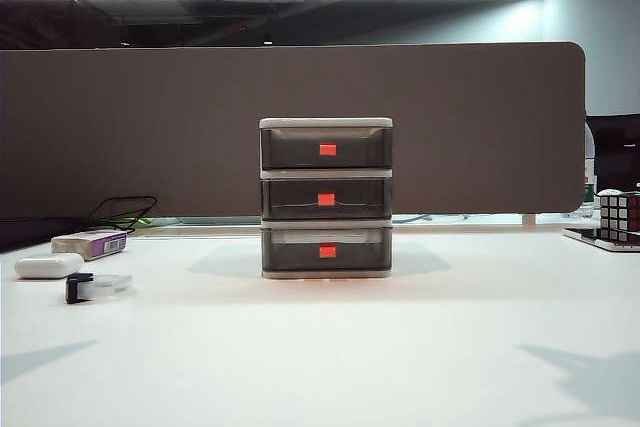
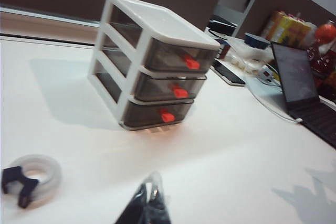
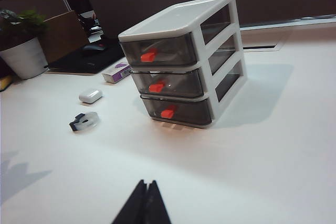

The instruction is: Open the second layer of the drawer on the table, pick up the transparent tape on the table and put it in, and finally close the drawer.

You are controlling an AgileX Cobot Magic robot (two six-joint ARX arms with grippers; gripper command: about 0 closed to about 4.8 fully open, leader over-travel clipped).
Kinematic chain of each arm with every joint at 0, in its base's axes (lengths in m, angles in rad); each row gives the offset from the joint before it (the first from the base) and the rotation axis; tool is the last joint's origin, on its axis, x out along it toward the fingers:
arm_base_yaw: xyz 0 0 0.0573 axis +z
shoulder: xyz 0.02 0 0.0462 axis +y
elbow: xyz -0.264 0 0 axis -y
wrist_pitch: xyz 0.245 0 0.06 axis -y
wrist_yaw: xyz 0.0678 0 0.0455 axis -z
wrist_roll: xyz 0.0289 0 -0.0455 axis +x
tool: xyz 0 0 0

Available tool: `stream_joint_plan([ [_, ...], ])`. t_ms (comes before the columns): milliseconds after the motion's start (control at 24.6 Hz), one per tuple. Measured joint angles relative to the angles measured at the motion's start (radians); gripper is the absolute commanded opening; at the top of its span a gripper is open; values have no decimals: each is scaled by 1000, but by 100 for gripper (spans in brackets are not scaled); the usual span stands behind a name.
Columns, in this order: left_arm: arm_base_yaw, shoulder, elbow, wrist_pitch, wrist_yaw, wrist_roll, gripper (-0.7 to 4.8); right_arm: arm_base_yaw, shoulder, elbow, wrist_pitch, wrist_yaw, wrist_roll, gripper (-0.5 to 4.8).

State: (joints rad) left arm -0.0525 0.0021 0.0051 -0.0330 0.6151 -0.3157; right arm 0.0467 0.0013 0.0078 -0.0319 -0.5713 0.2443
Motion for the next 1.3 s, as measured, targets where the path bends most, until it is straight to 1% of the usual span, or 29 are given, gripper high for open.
stream_joint_plan([
  [81,-71,0,0,8,-33,37,-4,0,1,8,-4,-3,1,-5],
  [122,-137,0,0,13,-64,91,-4,1,2,23,-2,3,0,-5],
  [163,-184,1,0,14,-98,123,-4,2,2,32,5,12,-1,-5],
  [203,-264,9,0,15,-177,154,-3,13,2,42,16,25,-1,-5],
  [244,-306,21,1,16,-223,165,-3,24,2,44,19,35,-1,-5],
  [284,-386,46,0,21,-313,176,-3,44,12,51,19,56,-2,-5],
  [325,-446,71,0,37,-366,189,-3,58,27,58,18,73,-2,-5],
  [366,-515,114,0,76,-420,199,-3,76,46,67,19,87,-2,-5],
  [406,-560,161,0,125,-463,204,-3,104,84,90,20,104,-8,-5],
  [488,-611,236,1,210,-518,208,-3,134,128,114,32,120,-26,-5],
  [528,-637,312,1,290,-550,213,-3,161,179,142,45,140,-49,-5],
  [569,-638,351,1,330,-560,216,-3,175,207,159,47,153,-63,-5],
  [610,-634,434,1,411,-575,223,-3,198,281,191,60,176,-84,-5],
  [650,-634,484,1,454,-575,224,-3,209,320,203,72,179,-89,-5],
  [772,-634,750,3,689,-575,230,-3,239,481,241,134,182,-96,-5],
  [853,-634,901,12,807,-575,230,-3,263,579,267,200,184,-96,-5],
  [894,-635,970,31,853,-575,230,-4,268,609,277,216,182,-96,-5],
  [935,-635,1097,83,917,-575,230,-4,275,660,296,253,174,-97,-5],
  [1057,-637,1305,191,1011,-573,229,-4,273,753,341,296,140,-99,-5],
  [1138,-636,1431,272,1041,-529,193,-4,274,791,367,306,128,-122,-5],
  [1179,-636,1475,308,1057,-480,165,-4,274,814,383,307,109,-134,-5],
  [1219,-637,1519,357,1076,-409,113,-4,273,835,397,312,98,-139,-5],
  [1300,-637,1558,406,1091,-350,86,-3,274,839,398,312,91,-153,-5],
])
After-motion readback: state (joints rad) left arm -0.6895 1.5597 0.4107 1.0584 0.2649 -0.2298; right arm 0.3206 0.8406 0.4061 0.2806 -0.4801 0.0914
